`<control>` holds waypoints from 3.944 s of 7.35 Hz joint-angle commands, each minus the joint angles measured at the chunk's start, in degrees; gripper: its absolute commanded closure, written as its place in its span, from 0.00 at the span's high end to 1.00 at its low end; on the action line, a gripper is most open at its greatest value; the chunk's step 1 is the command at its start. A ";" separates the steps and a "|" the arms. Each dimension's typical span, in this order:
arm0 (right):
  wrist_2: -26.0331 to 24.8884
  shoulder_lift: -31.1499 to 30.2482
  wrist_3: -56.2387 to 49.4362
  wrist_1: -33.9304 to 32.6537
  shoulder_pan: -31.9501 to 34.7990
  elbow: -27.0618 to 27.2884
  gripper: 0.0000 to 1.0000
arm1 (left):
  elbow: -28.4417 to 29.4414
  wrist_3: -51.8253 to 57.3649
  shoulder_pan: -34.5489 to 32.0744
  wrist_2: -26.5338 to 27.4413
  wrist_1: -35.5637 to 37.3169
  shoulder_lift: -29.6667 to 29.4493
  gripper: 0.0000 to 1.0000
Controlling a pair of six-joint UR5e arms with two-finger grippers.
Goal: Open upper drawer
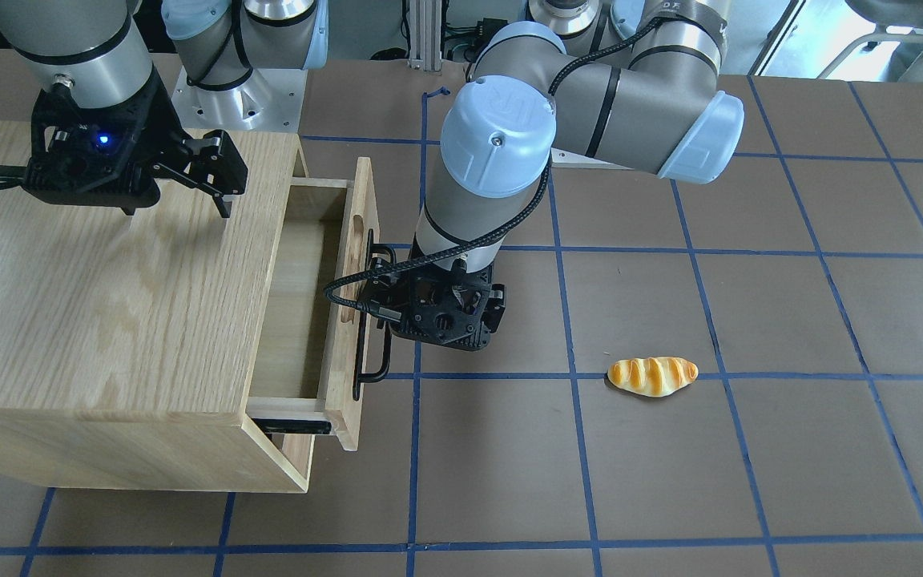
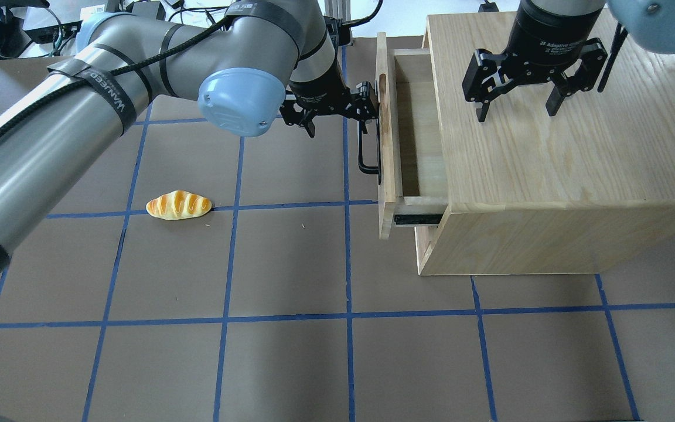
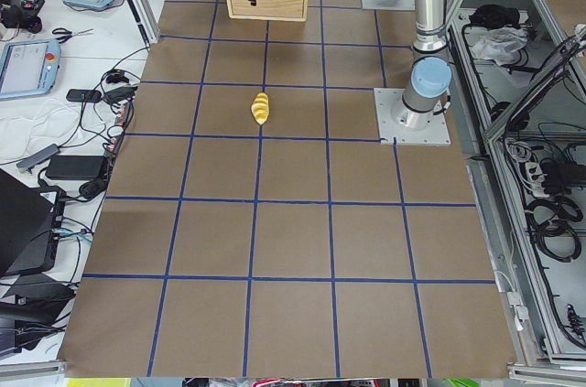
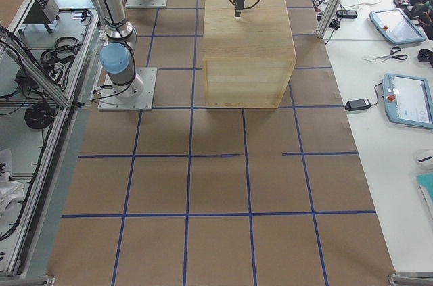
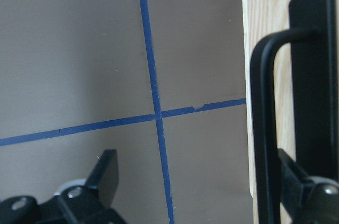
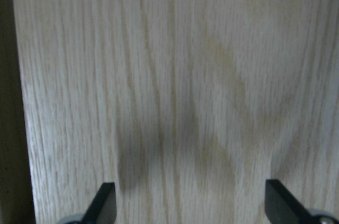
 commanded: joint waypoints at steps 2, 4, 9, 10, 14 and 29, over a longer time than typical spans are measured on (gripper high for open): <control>0.00 0.00 -0.05 0.00 0.00 -0.01 1.00 | 0.57 1.25 0.22 0.04 -1.42 0.06 1.00; 0.00 0.00 0.04 0.00 0.00 0.07 1.00 | 0.57 1.17 0.14 -0.31 -1.43 0.32 1.00; 0.00 0.00 -0.05 0.00 0.00 0.07 1.00 | 0.48 1.17 0.14 -0.23 -3.45 1.38 1.00; 0.00 0.00 -0.05 0.00 0.00 0.07 1.00 | 0.57 1.25 0.14 -0.23 -3.45 1.29 1.00; 0.00 0.00 0.04 0.00 0.00 0.07 1.00 | 0.66 2.56 0.22 0.21 -3.36 0.85 1.00; 0.00 0.00 0.04 0.00 0.00 -0.01 1.00 | 0.66 7.23 3.39 0.83 -6.59 2.25 1.00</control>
